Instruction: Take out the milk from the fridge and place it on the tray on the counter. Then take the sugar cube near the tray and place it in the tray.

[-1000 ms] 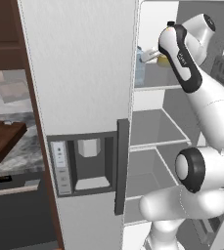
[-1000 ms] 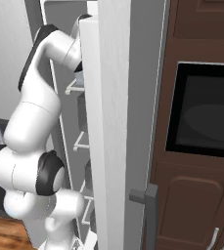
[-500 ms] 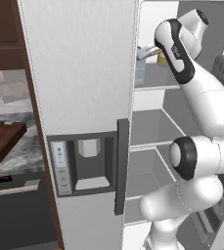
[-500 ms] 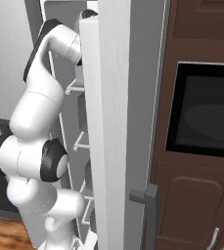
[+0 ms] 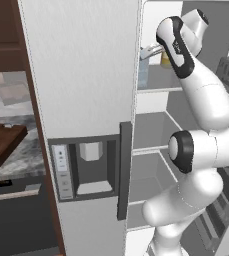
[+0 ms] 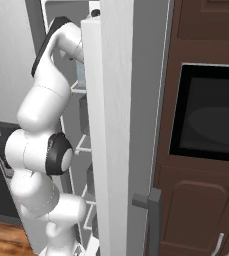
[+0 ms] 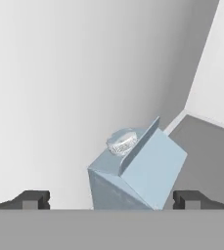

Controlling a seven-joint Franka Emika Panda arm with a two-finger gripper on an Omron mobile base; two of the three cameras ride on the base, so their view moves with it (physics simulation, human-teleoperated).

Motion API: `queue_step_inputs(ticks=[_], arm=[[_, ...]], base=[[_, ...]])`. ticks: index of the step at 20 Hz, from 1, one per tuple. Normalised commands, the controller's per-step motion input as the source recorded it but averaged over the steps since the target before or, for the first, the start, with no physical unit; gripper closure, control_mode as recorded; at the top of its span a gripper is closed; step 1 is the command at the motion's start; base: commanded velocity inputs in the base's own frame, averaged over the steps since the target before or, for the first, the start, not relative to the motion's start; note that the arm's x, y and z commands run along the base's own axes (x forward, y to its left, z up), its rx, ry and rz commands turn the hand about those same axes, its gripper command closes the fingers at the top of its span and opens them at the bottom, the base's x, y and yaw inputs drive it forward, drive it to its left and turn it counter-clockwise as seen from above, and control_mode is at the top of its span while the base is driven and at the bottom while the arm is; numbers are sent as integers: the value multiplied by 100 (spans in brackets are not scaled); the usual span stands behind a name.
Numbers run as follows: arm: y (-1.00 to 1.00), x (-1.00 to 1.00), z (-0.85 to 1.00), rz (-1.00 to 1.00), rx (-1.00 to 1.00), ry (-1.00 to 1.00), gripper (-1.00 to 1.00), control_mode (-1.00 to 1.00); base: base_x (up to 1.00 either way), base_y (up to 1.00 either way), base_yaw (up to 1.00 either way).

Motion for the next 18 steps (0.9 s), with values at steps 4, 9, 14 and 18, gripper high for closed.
queue_step_inputs(ticks=[4, 9, 14, 18], arm=[[0, 31, -6, 1, 0, 0, -100, -100], [0, 23, -8, 0, 0, 0, -100, -100], [2, 14, -5, 0, 0, 0, -100, -100], [21, 2, -6, 0, -2, 0, 100, -100]], base=[[0, 0, 0], [0, 0, 0], [0, 0, 0], [0, 0, 0]])
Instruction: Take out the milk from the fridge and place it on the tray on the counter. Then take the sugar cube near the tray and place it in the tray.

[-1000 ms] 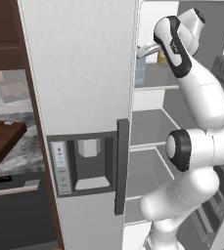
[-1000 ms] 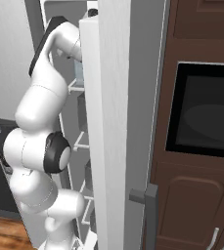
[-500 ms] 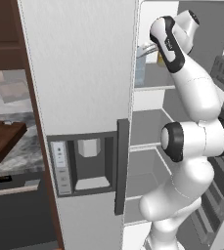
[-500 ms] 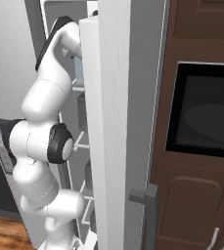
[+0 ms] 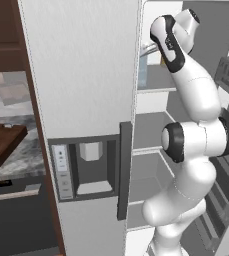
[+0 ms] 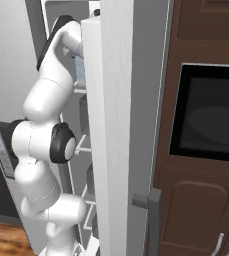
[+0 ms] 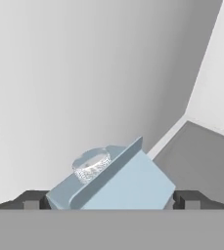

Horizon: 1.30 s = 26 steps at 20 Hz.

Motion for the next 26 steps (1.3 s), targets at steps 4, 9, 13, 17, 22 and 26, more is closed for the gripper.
queue_step_inputs(ticks=[4, 9, 13, 17, 22, 26], arm=[[28, 0, -6, 0, -1, 0, 100, -100], [9, -6, -3, 0, 0, 0, 100, -100], [0, -61, 3, 0, 0, -12, 100, -100], [0, -78, 26, 0, 0, -20, 100, -100], [2, -91, 24, 0, 0, -17, 100, -100], [3, -100, 1, -1, 0, -11, 100, -100]], base=[[0, 0, 0], [0, 0, 0], [0, 0, 0], [0, 0, 0], [0, 0, 0], [0, 0, 0]])
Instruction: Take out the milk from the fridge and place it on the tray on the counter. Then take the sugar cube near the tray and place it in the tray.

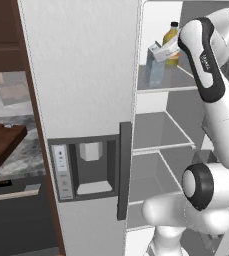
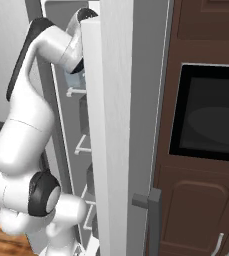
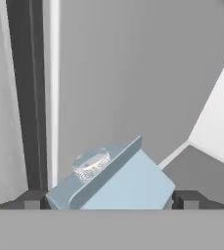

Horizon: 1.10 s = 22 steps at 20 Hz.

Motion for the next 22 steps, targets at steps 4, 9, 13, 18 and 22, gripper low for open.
queue_step_inputs(ticks=[4, 9, 13, 18, 22], arm=[[14, -100, -2, -7, 0, -8, 100, -100], [11, -100, 0, -18, 0, -2, 100, -100], [8, -99, 0, -32, 0, 0, 100, -100], [-2, -100, 0, -32, 0, 0, 100, -100], [-10, -89, 0, -25, 0, 0, 100, -100]], base=[[0, 0, 0], [0, 0, 0], [0, 0, 0], [0, 0, 0], [0, 0, 0]])
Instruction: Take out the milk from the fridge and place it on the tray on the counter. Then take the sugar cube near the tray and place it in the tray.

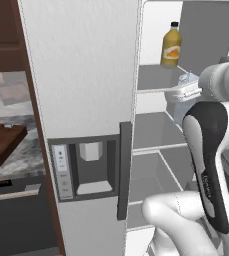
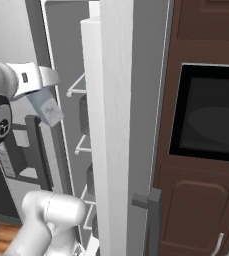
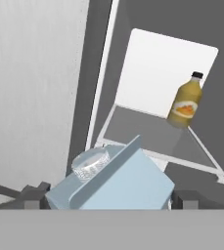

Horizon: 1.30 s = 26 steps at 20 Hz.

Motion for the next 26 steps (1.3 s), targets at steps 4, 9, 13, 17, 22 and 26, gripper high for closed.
queue_step_inputs(ticks=[4, 9, 13, 17, 22, 26], arm=[[0, -77, 1, -11, 1, 0, 100, -100], [-1, -52, 0, -1, 4, 0, 100, -100], [0, -15, 0, 0, 5, 0, 100, -100], [0, -13, -6, 0, 0, 1, 100, -100], [5, -7, -2, 0, 0, 0, 100, 100], [0, 0, 0, 0, 0, 0, 100, 100]], base=[[0, 0, 0], [0, 0, 0], [0, 0, 0], [0, 0, 0], [-10, 40, 0], [-40, 100, 0]])
